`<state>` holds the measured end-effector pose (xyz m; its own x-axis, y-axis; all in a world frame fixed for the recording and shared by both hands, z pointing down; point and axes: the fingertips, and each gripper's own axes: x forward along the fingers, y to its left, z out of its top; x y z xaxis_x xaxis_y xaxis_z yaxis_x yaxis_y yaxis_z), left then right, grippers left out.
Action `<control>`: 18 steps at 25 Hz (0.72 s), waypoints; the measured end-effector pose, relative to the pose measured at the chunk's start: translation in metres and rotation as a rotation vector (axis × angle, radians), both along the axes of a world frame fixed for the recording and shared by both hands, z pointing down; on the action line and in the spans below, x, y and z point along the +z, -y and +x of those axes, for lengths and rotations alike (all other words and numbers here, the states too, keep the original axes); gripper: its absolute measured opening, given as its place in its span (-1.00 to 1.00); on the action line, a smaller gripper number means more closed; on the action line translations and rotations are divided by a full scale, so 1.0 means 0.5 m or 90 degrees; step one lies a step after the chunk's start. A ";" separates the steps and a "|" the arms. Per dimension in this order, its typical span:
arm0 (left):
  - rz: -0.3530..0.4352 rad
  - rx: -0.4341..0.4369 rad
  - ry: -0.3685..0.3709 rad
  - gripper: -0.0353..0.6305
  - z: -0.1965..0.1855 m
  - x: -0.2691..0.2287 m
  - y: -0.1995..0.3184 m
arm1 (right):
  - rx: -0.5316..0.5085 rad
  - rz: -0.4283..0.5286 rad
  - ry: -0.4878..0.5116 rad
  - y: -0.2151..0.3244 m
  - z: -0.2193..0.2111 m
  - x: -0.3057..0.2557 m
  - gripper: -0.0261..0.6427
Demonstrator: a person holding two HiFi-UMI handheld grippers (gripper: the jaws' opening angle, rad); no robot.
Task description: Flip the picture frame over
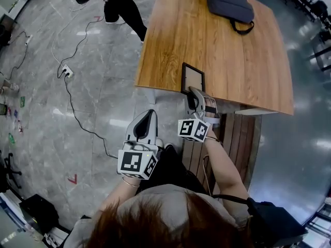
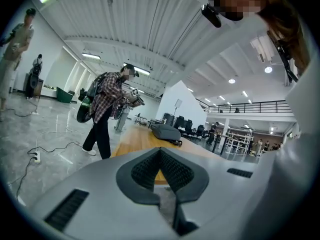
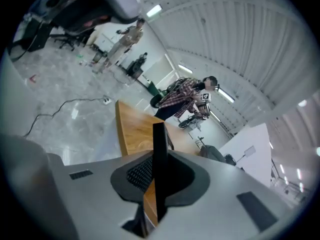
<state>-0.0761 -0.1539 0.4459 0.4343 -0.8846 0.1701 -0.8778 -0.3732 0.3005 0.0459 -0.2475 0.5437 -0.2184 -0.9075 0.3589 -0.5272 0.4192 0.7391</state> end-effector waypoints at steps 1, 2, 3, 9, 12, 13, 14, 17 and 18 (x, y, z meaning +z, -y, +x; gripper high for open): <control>0.002 0.002 0.000 -0.88 0.002 -0.003 0.001 | 0.018 0.003 0.049 0.002 0.003 -0.019 -0.72; 0.004 0.004 0.000 -0.88 0.004 -0.005 0.002 | 0.041 0.002 0.109 0.004 0.009 -0.036 -0.72; 0.005 0.006 0.000 -0.88 0.007 -0.007 0.003 | 0.069 0.001 0.178 0.006 0.018 -0.051 -0.72; 0.015 0.022 -0.001 -0.88 0.018 -0.022 0.007 | 0.230 0.008 0.611 0.002 0.090 -0.094 -0.72; 0.015 0.029 -0.002 -0.88 0.023 -0.024 0.007 | 0.304 0.004 0.802 -0.012 0.129 -0.078 -0.72; 0.015 0.031 -0.001 -0.88 0.023 -0.025 0.007 | 0.328 -0.004 0.857 -0.018 0.137 -0.068 -0.72; 0.015 0.034 -0.001 -0.88 0.024 -0.025 0.007 | 0.351 -0.016 0.902 -0.023 0.141 -0.056 -0.72; 0.013 0.042 0.001 -0.88 0.028 -0.024 0.011 | 0.409 -0.070 0.983 -0.031 0.133 -0.005 -0.73; 0.012 0.044 0.003 -0.88 0.030 -0.021 0.014 | 0.425 -0.088 1.013 -0.031 0.129 0.012 -0.73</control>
